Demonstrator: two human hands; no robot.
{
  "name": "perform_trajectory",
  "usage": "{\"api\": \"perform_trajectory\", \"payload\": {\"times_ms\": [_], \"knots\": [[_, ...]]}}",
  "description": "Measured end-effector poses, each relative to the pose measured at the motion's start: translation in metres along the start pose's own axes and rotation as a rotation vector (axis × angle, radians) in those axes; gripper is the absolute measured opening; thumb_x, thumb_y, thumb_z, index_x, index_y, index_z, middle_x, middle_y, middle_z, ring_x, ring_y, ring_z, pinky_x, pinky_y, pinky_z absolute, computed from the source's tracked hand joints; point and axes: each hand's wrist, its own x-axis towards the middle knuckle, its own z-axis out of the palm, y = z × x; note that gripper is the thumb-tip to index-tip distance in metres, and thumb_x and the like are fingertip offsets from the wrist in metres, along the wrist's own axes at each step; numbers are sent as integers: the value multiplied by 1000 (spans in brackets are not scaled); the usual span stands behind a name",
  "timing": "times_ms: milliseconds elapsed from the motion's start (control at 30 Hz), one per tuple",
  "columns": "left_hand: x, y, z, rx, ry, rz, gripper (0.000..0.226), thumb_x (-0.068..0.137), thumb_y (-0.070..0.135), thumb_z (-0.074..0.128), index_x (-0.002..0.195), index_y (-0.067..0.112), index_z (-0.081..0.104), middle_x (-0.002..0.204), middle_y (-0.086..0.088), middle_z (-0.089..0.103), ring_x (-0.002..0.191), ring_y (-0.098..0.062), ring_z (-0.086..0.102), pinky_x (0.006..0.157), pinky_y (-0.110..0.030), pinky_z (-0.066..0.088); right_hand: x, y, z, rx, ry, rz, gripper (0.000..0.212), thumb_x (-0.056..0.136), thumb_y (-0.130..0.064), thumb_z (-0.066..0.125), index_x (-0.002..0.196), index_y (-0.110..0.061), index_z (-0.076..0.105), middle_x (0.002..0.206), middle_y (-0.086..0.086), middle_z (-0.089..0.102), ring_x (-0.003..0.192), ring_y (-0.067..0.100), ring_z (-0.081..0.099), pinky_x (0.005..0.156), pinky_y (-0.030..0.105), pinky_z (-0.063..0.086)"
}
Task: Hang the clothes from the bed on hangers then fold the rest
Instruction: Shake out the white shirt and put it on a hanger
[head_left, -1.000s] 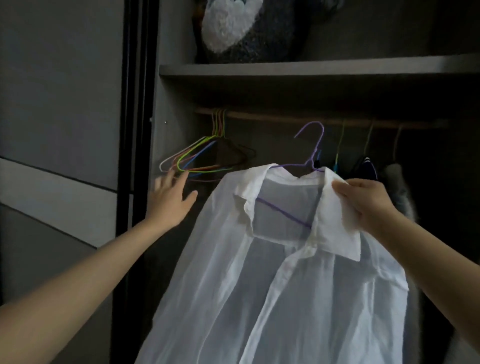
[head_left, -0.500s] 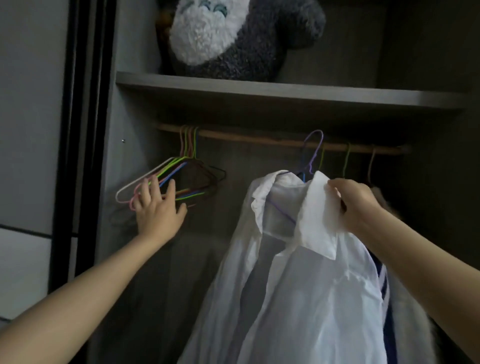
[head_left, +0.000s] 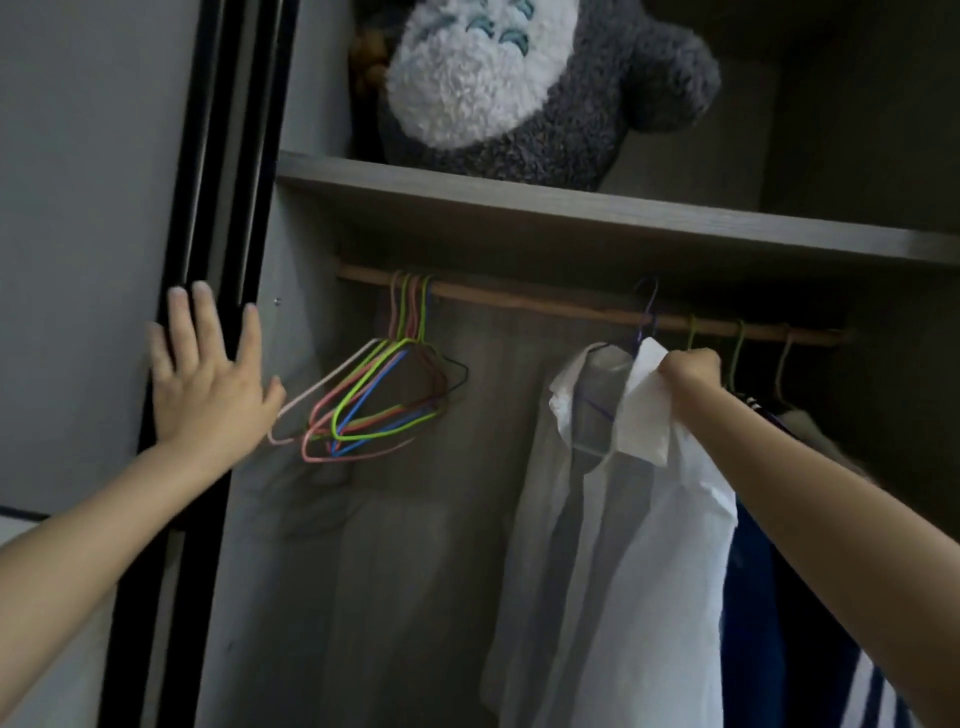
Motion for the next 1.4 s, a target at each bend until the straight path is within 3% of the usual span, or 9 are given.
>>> {"api": "perform_trajectory", "payload": {"times_ms": [133,333,500,767,900,1000,1133,1267,1400], "knots": [[-6,-20,21,54,82,88,85,64,11,80,136,-8,38,144,-39,24,136,-53,15,108,-63,11,7,-3,29,-32,-3,11,27,95,-12,40,120,-3,46,114,18,52,112,36,51,86,38,39],[-6,-29,44,156,253,173,69,83,32,35,141,-4,28,149,-28,25,139,-47,11,114,-50,-1,20,0,64,-118,48,6,43,96,-15,44,135,2,38,128,22,50,115,38,50,92,41,42],[-7,-31,52,215,334,206,68,87,31,35,145,-3,22,151,-27,20,140,-46,7,114,-53,1,30,9,71,-247,141,-38,34,95,-11,43,126,2,46,119,22,55,106,36,54,77,38,41],[-7,-30,53,219,348,219,70,88,30,36,146,-4,18,151,-27,16,140,-46,4,113,-55,2,31,1,72,-399,48,-90,26,93,-8,47,115,4,53,107,23,57,93,35,55,82,40,46],[-6,-31,52,223,337,217,70,87,31,37,145,-4,19,151,-27,18,140,-46,4,114,-52,-3,21,15,78,-499,-5,-96,31,94,-9,44,121,5,49,120,27,53,107,40,53,80,39,43],[-7,-30,52,229,315,215,70,88,31,36,146,-4,18,151,-28,17,140,-47,4,112,-57,5,5,20,84,-666,8,-119,36,94,-15,45,126,-2,48,133,25,45,123,40,41,97,43,37],[-8,-29,51,212,295,207,71,87,30,38,146,-4,17,152,-28,16,140,-47,2,112,-58,6,-26,28,93,-987,61,-422,38,93,-24,47,129,-11,47,137,18,35,127,37,28,103,47,28],[-7,-27,49,209,270,190,71,86,31,39,145,-5,21,150,-29,21,139,-48,7,110,-59,10,-57,39,125,-922,-107,-581,32,92,-25,49,116,-6,57,128,20,44,122,37,36,100,39,33],[-9,-27,47,227,252,185,71,85,32,36,144,-6,23,150,-29,23,138,-49,11,110,-59,11,-94,40,169,-546,-353,-415,40,98,-34,44,82,-3,63,101,24,55,99,29,51,83,33,37]]}}
